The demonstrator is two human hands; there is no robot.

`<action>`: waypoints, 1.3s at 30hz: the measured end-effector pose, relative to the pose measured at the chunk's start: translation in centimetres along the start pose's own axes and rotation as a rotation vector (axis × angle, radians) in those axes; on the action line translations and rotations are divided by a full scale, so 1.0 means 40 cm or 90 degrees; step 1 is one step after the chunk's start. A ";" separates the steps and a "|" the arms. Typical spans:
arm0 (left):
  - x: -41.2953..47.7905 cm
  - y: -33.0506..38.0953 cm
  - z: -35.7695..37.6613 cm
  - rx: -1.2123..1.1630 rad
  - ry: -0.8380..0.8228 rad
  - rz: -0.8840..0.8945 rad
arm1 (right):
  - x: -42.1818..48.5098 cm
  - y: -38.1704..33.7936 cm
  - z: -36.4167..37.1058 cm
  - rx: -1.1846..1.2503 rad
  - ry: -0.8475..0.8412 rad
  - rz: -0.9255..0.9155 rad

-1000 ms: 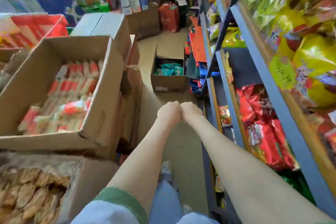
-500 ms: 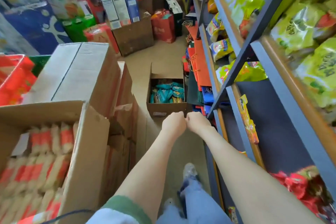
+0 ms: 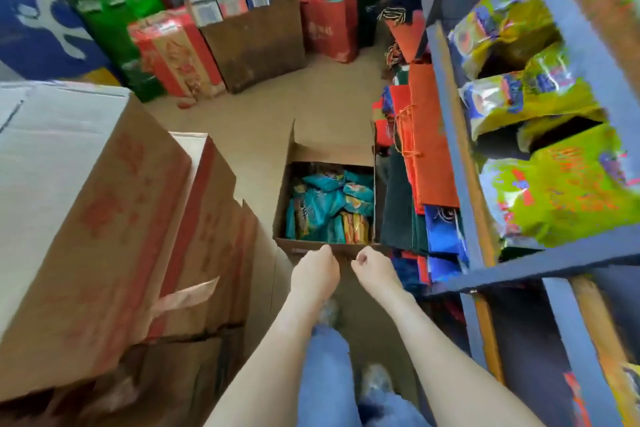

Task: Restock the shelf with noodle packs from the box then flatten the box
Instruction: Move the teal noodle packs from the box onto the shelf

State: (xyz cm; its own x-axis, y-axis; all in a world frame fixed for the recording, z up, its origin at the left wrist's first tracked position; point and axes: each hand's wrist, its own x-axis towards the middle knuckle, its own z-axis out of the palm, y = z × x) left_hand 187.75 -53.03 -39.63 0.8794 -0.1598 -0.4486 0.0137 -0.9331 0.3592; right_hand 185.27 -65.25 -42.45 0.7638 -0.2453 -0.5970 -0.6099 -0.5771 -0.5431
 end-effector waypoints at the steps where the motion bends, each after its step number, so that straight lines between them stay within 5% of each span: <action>1: 0.065 -0.020 0.027 -0.002 -0.001 -0.007 | 0.069 0.012 0.029 0.007 -0.004 0.003; 11: 0.650 -0.223 0.325 0.016 0.001 -0.015 | 0.766 0.022 0.334 0.064 -0.023 0.017; 16: 0.789 -0.312 0.428 0.108 0.006 -0.029 | 0.992 0.047 0.471 0.128 -0.067 0.076; 19: 0.822 -0.349 0.465 0.103 -0.054 -0.070 | 1.060 0.052 0.538 0.039 -0.051 0.096; 25: 0.839 -0.347 0.450 0.054 -0.127 -0.101 | 1.080 0.039 0.549 -0.204 -0.021 0.077; 29: 0.830 -0.300 0.398 0.039 -0.108 -0.091 | 1.010 0.010 0.487 -0.106 -0.044 0.066; 39: 0.667 -0.106 0.223 -0.065 -0.134 -0.029 | 0.665 0.029 0.179 0.075 0.102 0.020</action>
State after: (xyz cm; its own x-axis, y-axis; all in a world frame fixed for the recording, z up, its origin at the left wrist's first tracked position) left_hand 206.90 -56.21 -60.42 0.7586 -0.1920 -0.6226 0.1079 -0.9054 0.4106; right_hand 203.39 -66.88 -63.18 0.7624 -0.3876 -0.5182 -0.6470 -0.4749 -0.5966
